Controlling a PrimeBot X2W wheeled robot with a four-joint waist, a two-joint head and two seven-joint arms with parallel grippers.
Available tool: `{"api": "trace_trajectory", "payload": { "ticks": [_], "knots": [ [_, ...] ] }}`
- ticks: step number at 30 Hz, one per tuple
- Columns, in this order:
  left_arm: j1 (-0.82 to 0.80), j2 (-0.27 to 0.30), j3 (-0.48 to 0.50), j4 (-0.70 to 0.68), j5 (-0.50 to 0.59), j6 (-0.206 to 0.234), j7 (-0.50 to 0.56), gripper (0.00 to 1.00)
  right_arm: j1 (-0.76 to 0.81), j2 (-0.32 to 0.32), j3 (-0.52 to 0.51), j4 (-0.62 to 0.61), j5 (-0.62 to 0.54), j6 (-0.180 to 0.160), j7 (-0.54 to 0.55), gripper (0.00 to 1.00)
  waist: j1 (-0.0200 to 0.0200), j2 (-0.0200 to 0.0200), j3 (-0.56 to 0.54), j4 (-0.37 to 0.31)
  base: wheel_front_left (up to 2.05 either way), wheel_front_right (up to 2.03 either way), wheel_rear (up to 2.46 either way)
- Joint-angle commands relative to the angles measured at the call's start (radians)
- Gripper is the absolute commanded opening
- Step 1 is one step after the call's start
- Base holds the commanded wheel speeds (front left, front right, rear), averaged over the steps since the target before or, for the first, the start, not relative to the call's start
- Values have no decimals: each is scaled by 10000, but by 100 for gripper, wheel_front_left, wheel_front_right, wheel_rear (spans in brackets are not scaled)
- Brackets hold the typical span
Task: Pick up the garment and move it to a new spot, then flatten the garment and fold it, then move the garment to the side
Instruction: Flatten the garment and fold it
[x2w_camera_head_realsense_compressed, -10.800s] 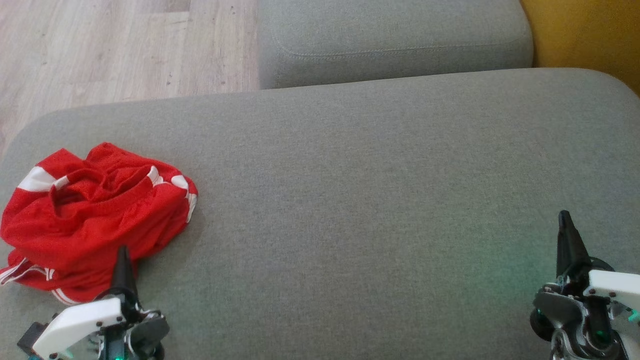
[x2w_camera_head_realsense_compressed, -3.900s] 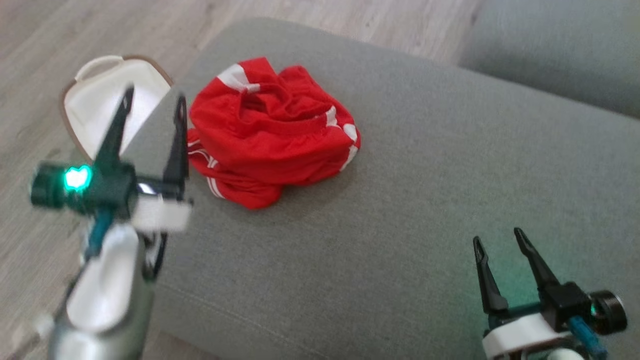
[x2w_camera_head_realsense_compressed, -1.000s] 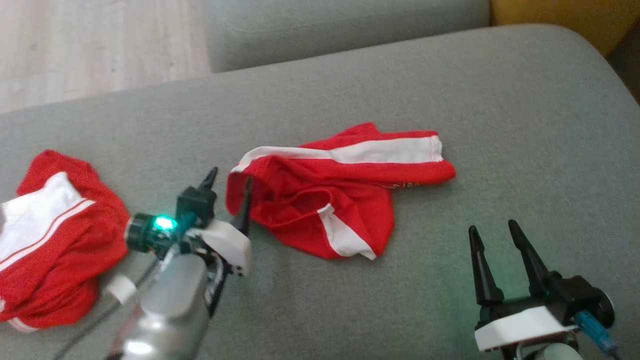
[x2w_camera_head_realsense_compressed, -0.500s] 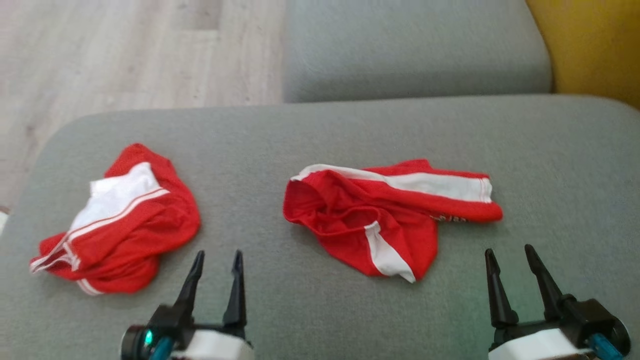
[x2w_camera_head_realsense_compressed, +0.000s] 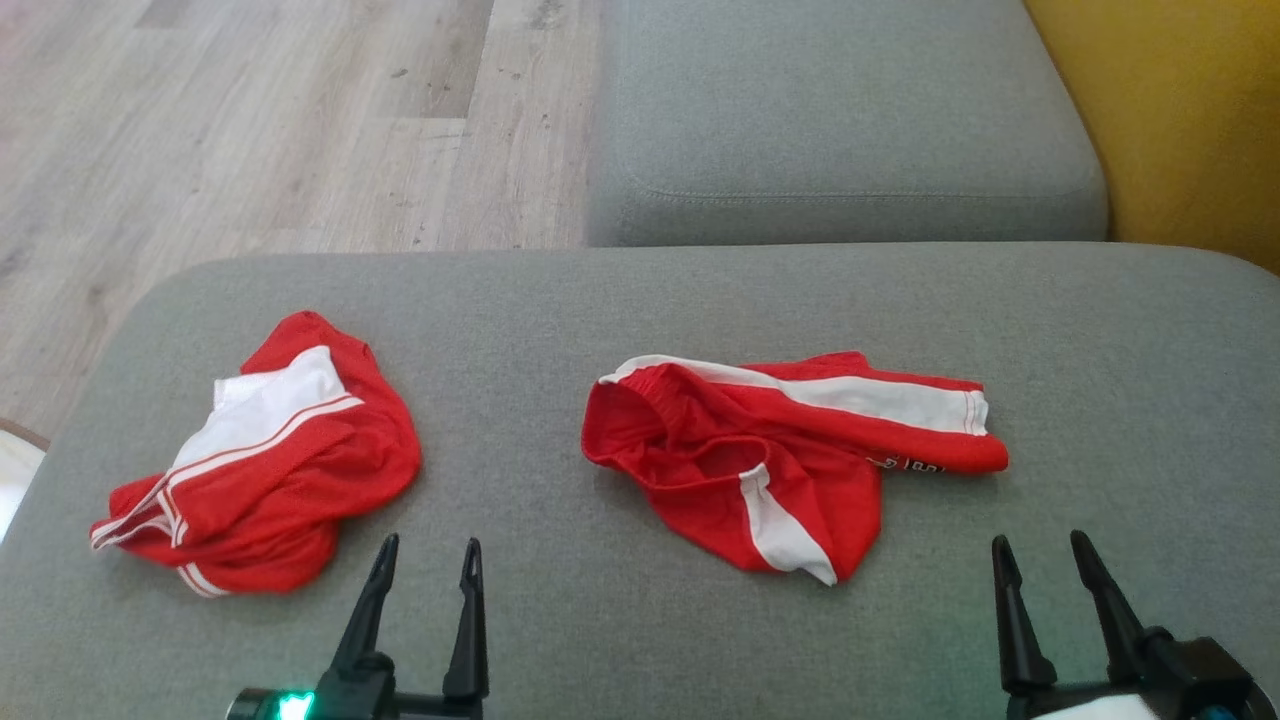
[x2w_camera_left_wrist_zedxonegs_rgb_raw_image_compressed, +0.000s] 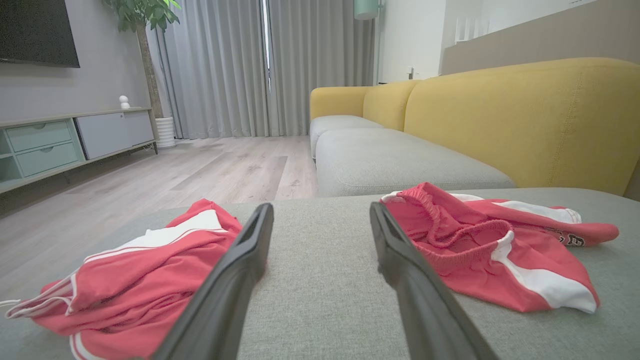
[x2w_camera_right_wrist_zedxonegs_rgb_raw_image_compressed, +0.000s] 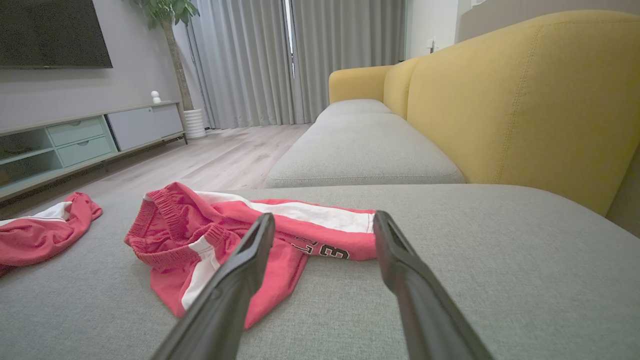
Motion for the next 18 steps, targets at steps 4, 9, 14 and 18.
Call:
{"api": "trace_trajectory", "payload": {
  "ticks": [4,9,14,18],
  "knots": [
    [-268,-56,545,-404,162,49,-97,100,-186,-70,310,-172,27,65,-38,100,1,-1,-9,-72,0,0,0],
    [-217,-59,665,-404,274,0,-97,100,-202,-70,312,-173,18,65,-38,100,1,-1,10,-76,0,0,0],
    [-212,-67,731,-444,298,6,-97,100,-238,-70,346,-179,3,65,-38,100,1,-1,57,-85,0,0,0],
    [-177,-72,739,-428,240,-18,-97,100,-289,-70,358,-205,-28,65,-38,100,1,-1,89,-118,0,0,0]
  ]
}}
